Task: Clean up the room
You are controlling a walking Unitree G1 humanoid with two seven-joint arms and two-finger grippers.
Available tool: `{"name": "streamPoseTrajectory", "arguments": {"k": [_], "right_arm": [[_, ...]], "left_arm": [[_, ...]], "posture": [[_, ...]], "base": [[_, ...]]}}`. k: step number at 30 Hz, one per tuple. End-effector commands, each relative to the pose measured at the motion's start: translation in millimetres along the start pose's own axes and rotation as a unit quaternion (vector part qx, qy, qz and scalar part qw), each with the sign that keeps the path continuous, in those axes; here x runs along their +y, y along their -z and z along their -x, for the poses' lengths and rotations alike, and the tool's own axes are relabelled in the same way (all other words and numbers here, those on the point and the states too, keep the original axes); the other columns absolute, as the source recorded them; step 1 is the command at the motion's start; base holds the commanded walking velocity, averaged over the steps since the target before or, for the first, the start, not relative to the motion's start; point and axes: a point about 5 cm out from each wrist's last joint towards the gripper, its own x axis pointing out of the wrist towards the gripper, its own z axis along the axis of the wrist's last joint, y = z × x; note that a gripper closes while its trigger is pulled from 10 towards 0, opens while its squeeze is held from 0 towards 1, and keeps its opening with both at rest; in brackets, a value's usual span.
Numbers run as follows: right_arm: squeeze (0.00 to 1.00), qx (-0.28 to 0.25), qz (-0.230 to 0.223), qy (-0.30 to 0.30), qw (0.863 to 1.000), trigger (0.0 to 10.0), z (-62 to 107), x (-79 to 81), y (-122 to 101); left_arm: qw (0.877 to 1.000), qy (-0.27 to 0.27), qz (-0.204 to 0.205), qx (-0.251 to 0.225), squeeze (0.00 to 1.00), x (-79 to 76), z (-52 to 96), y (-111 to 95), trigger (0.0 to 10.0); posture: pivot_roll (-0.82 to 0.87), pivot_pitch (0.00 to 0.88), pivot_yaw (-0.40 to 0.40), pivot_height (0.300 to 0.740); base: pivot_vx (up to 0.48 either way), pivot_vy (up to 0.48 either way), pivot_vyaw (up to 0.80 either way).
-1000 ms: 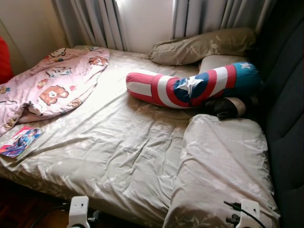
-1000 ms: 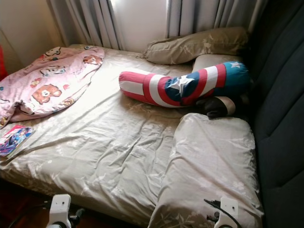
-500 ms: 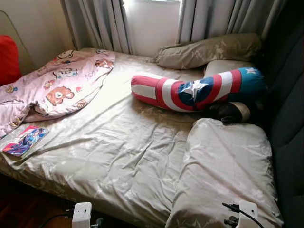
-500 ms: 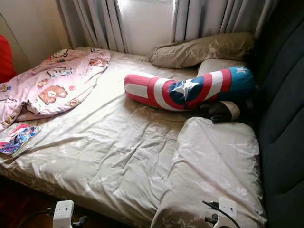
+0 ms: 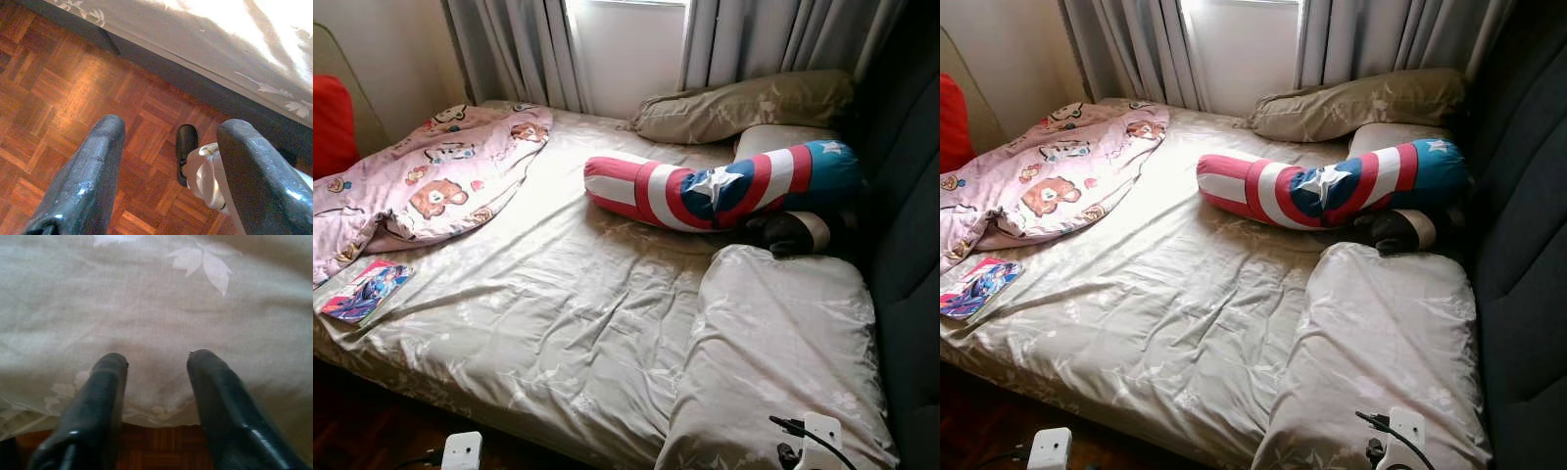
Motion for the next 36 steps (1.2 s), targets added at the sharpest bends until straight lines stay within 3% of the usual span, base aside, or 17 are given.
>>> {"name": "streamPoseTrajectory", "arguments": {"k": [1, 7, 8, 9, 10, 25, 36], "right_arm": [[1.00, 0.006, 0.000, 0.001, 1.000, 10.0, -0.5, 1.7, -0.9], [1.00, 0.008, 0.006, -0.007, 1.000, 10.0, -1.2, 1.9, -3.9], [0.35, 0.010, 0.003, -0.018, 1.000, 10.0, -1.5, 3.7, -4.7], [0.35, 0.014, 0.006, -0.026, 1.000, 10.0, -1.6, 5.5, -4.8], [0.00, 0.016, 0.008, -0.031, 0.999, 10.0, -1.7, 6.6, -4.7], [0.00, 0.023, 0.028, -0.027, 0.999, 10.0, -2.7, 10.8, -8.1], [0.00, 0.028, 0.024, -0.034, 0.999, 10.0, -2.4, 15.3, -5.4]], "left_arm": [[1.000, -0.006, 0.002, 0.011, 0.00, 4.4, 1.5, 4.9, 10.0], [1.000, 0.000, 0.006, 0.004, 0.00, -1.8, -0.4, 0.6, 10.0], [1.000, 0.003, 0.008, 0.003, 0.00, -4.0, -0.7, 0.3, 10.0], [1.000, 0.005, 0.010, 0.002, 0.00, -4.9, -0.8, 0.2, 10.0], [1.000, 0.006, 0.011, 0.002, 0.00, -5.5, -0.9, 0.2, 10.0], [1.000, 0.014, 0.002, 0.013, 0.00, -4.4, 0.7, 6.1, 10.0], [1.000, 0.009, 0.001, 0.014, 0.00, 0.1, 1.1, 5.7, 10.0]], "posture": [[0.04, 0.000, -0.023, 0.736], [0.03, 0.000, -0.045, 0.736], [0.03, 0.000, -0.044, 0.736], [0.03, 0.000, -0.043, 0.736], [0.03, 0.000, -0.043, 0.736], [0.04, 0.000, -0.022, 0.736], [0.03, 0.000, -0.005, 0.736]], "base": [[0.000, 0.000, 0.00], [0.000, 0.000, 0.00], [0.000, 0.000, 0.00], [0.000, 0.000, 0.00], [0.000, 0.000, 0.00], [0.000, 0.000, 0.00], [0.000, 0.343, 0.00]]}}
